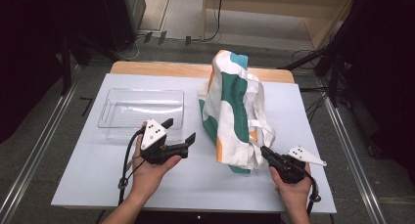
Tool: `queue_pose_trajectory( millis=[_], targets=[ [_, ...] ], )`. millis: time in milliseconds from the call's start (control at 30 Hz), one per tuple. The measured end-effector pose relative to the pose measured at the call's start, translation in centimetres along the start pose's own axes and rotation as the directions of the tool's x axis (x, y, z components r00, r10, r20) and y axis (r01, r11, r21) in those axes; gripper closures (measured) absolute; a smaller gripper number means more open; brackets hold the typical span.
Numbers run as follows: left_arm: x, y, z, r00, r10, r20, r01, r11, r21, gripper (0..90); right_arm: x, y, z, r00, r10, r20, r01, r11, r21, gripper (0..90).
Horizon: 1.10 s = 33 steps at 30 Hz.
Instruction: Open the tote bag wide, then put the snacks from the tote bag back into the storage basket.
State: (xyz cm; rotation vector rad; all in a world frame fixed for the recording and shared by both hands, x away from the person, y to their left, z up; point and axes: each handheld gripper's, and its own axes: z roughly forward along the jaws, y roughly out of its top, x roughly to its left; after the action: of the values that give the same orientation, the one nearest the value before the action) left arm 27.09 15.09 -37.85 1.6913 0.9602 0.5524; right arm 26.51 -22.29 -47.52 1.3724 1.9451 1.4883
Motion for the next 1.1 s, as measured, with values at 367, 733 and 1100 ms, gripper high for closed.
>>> queue_pose_trajectory(
  millis=[367,733,1100],
  targets=[
    [-2.0,0.0,0.2,0.9963,0.012,0.085,-0.013,0.9999,0.010,18.0,0.6,-0.4,1.4,0.9998,0.005,-0.019,-0.004,0.999,0.049,85.7],
    [-5.0,-0.8,0.3,0.9802,0.040,0.194,-0.048,0.9981,0.038,17.2,1.1,-0.5,2.3,0.9995,0.023,-0.022,-0.021,0.996,0.083,86.6],
    [-6.1,-2.4,1.8,0.9755,-0.017,0.219,-0.010,0.9926,0.121,17.9,2.1,-0.7,3.0,0.9991,0.029,-0.032,-0.026,0.994,0.108,89.5]
  ],
)
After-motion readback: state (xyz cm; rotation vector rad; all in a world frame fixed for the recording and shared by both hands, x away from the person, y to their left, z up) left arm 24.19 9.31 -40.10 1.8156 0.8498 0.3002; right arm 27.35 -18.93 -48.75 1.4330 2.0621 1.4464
